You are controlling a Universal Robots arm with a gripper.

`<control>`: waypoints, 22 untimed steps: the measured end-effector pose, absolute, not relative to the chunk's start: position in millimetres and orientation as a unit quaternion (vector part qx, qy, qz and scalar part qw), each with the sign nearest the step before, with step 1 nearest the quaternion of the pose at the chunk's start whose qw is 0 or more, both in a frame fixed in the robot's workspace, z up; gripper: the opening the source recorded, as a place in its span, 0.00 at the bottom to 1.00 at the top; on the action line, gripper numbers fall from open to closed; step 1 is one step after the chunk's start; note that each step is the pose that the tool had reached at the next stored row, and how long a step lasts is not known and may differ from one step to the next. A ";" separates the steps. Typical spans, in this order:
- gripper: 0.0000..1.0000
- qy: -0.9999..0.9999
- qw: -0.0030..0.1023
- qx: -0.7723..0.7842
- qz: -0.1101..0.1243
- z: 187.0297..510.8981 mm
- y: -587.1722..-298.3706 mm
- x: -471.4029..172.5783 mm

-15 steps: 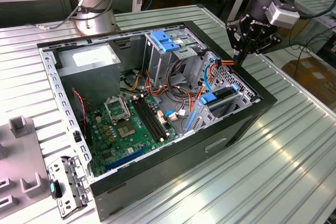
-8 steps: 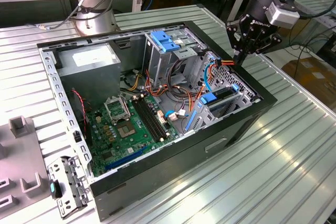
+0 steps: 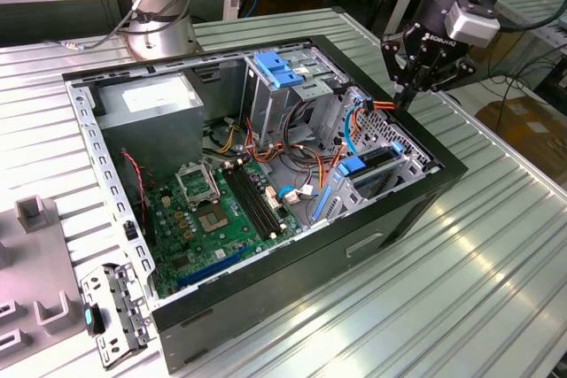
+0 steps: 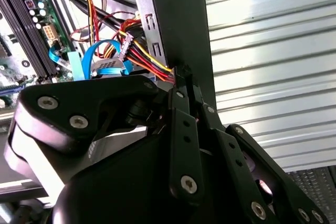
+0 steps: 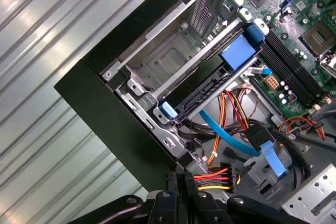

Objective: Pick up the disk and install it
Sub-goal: 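Insert the first disk wire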

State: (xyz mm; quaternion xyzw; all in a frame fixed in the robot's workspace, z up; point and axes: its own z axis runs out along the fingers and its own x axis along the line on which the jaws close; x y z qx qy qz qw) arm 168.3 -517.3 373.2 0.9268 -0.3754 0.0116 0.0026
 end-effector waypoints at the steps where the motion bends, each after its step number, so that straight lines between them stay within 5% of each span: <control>1: 0.16 -0.380 0.003 0.925 0.012 373.2 -517.3 168.3; 22: 0.16 -0.498 0.004 0.867 0.011 372.9 -517.3 158.5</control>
